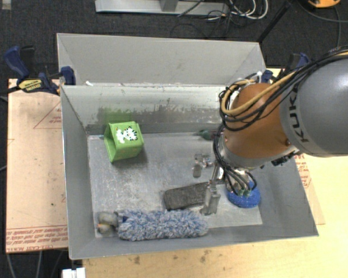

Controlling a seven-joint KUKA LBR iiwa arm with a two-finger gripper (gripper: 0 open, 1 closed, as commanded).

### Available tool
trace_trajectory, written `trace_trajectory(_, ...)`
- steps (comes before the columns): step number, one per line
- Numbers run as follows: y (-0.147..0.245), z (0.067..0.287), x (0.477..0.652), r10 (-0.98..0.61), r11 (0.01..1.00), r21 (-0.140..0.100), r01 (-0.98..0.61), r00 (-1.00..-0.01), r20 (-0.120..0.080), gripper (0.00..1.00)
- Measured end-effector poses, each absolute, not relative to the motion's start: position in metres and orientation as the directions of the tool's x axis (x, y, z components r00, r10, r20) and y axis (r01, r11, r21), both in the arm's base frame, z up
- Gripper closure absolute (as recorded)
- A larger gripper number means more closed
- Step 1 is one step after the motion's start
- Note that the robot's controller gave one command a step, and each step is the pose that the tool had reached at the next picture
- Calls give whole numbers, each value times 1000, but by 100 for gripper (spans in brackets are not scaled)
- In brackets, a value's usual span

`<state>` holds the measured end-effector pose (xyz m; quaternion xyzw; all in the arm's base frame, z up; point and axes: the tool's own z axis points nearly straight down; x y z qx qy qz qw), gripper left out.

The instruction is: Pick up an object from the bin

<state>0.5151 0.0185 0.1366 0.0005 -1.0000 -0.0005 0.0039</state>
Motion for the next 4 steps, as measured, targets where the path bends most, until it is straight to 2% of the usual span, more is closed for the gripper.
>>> trace_trajectory(1, 18, 141, 517, -1, 1000, 1, -1, -1000, 0, 0)
trace_trajectory(2, 22, 72, 531, 145, 989, -1, 145, -989, 5, 100)
trace_trajectory(3, 22, 72, 531, 145, 989, -1, 145, -989, 5, 100)
trace_trajectory(4, 7, 202, 505, 174, 985, 1, 174, -985, -2, 100)
